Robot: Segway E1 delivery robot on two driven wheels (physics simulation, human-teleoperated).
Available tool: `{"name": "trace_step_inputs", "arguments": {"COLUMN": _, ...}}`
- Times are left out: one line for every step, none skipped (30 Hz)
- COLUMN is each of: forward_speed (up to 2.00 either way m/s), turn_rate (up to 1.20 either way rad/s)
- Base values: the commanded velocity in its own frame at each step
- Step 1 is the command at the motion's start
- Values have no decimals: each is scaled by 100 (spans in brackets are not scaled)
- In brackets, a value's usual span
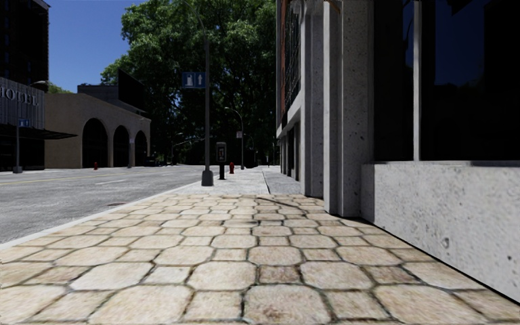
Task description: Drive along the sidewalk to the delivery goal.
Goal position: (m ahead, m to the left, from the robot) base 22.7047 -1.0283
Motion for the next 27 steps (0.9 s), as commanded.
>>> {"name": "trace_step_inputs", "arguments": {"forward_speed": 200, "turn_rate": 0}}
{"name": "trace_step_inputs", "arguments": {"forward_speed": 200, "turn_rate": 0}}
{"name": "trace_step_inputs", "arguments": {"forward_speed": 200, "turn_rate": 0}}
{"name": "trace_step_inputs", "arguments": {"forward_speed": 200, "turn_rate": 0}}
{"name": "trace_step_inputs", "arguments": {"forward_speed": 200, "turn_rate": 0}}
{"name": "trace_step_inputs", "arguments": {"forward_speed": 200, "turn_rate": 0}}
{"name": "trace_step_inputs", "arguments": {"forward_speed": 200, "turn_rate": 0}}
{"name": "trace_step_inputs", "arguments": {"forward_speed": 200, "turn_rate": 0}}
{"name": "trace_step_inputs", "arguments": {"forward_speed": 200, "turn_rate": 0}}
{"name": "trace_step_inputs", "arguments": {"forward_speed": 200, "turn_rate": 0}}
{"name": "trace_step_inputs", "arguments": {"forward_speed": 200, "turn_rate": 0}}
{"name": "trace_step_inputs", "arguments": {"forward_speed": 200, "turn_rate": 0}}
{"name": "trace_step_inputs", "arguments": {"forward_speed": 200, "turn_rate": 0}}
{"name": "trace_step_inputs", "arguments": {"forward_speed": 200, "turn_rate": 0}}
{"name": "trace_step_inputs", "arguments": {"forward_speed": 200, "turn_rate": 0}}
{"name": "trace_step_inputs", "arguments": {"forward_speed": 200, "turn_rate": 0}}
{"name": "trace_step_inputs", "arguments": {"forward_speed": 200, "turn_rate": 0}}
{"name": "trace_step_inputs", "arguments": {"forward_speed": 200, "turn_rate": 0}}
{"name": "trace_step_inputs", "arguments": {"forward_speed": 200, "turn_rate": 0}}
{"name": "trace_step_inputs", "arguments": {"forward_speed": 200, "turn_rate": 0}}
{"name": "trace_step_inputs", "arguments": {"forward_speed": 200, "turn_rate": 0}}
{"name": "trace_step_inputs", "arguments": {"forward_speed": 200, "turn_rate": 0}}
{"name": "trace_step_inputs", "arguments": {"forward_speed": 200, "turn_rate": 0}}
{"name": "trace_step_inputs", "arguments": {"forward_speed": 200, "turn_rate": 0}}
{"name": "trace_step_inputs", "arguments": {"forward_speed": 200, "turn_rate": 0}}
{"name": "trace_step_inputs", "arguments": {"forward_speed": 200, "turn_rate": 0}}
{"name": "trace_step_inputs", "arguments": {"forward_speed": 200, "turn_rate": 0}}
